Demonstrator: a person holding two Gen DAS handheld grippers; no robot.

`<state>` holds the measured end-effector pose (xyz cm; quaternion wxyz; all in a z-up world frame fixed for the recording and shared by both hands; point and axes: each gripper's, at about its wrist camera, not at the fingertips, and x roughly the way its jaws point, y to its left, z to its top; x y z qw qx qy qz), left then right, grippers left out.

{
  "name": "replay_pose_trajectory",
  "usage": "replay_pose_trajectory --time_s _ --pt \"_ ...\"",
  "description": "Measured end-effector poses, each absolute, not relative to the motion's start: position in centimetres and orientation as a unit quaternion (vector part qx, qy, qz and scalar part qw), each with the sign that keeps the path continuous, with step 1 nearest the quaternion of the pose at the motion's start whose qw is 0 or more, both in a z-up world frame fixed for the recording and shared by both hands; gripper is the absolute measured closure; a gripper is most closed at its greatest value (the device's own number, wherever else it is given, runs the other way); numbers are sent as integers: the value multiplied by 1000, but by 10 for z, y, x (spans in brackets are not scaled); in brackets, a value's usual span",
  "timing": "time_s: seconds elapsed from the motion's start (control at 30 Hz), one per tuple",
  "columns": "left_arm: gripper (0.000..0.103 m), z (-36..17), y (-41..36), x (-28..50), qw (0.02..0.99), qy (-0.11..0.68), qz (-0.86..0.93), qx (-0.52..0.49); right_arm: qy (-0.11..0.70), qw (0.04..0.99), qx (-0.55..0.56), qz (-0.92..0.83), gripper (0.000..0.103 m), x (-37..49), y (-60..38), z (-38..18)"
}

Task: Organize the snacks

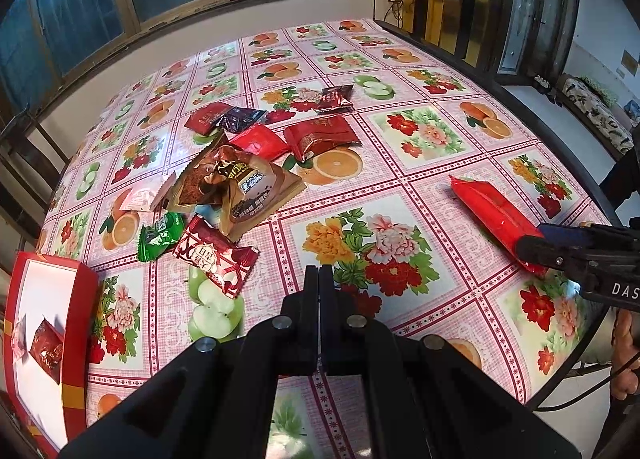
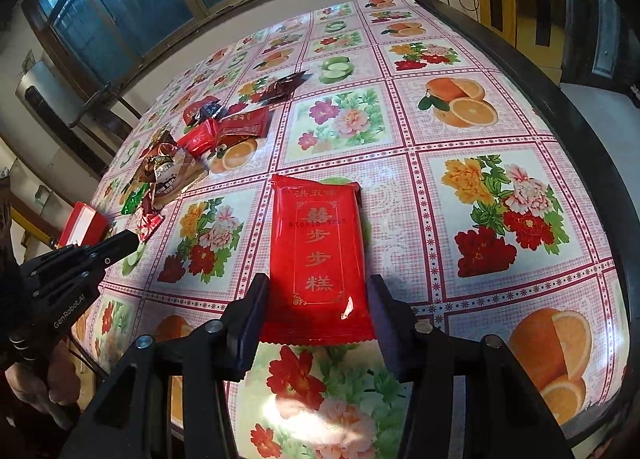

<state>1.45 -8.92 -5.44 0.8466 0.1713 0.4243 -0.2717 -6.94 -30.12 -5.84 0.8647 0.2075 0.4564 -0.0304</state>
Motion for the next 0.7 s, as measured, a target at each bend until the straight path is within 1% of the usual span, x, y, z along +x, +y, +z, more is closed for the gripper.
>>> replay_pose_trajectory --time_s 0.23,0.5,0.53,0.57,0.6,0.7 --pt "103 -47 -87 11 852 415 -273 168 439 865 241 -2 50 -74 -303 -52" --pt "103 -32 -75 12 864 400 -265 155 422 873 244 13 52 -77 -294 -37" --pt "103 -31 -73 13 864 400 -265 153 420 874 243 15 58 -77 -293 -35" --pt "103 -30 -72 13 865 399 -265 153 418 875 245 18 68 -77 -292 -34" --pt "103 -29 -71 13 866 397 -264 153 419 873 249 26 87 -77 -291 -33" --pt "103 -27 -70 13 867 396 -264 150 438 868 234 4 87 -74 -289 -35"
